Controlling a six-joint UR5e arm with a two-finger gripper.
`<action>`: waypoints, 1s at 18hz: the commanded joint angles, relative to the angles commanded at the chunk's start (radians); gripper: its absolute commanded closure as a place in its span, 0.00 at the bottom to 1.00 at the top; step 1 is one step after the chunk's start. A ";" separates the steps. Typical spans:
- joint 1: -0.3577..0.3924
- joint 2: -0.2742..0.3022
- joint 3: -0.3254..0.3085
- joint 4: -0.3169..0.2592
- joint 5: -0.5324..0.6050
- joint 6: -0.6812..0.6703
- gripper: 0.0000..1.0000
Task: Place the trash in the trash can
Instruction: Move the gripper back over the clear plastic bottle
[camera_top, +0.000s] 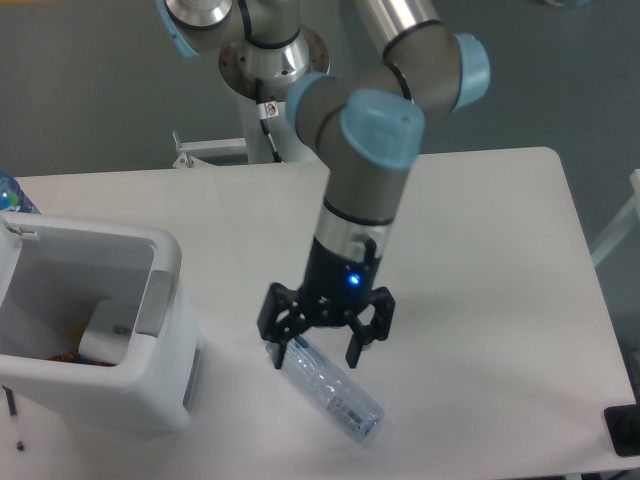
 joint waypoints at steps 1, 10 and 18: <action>0.000 -0.031 0.025 -0.025 0.044 0.000 0.02; -0.008 -0.190 0.224 -0.227 0.155 -0.075 0.02; -0.037 -0.263 0.276 -0.244 0.240 -0.178 0.02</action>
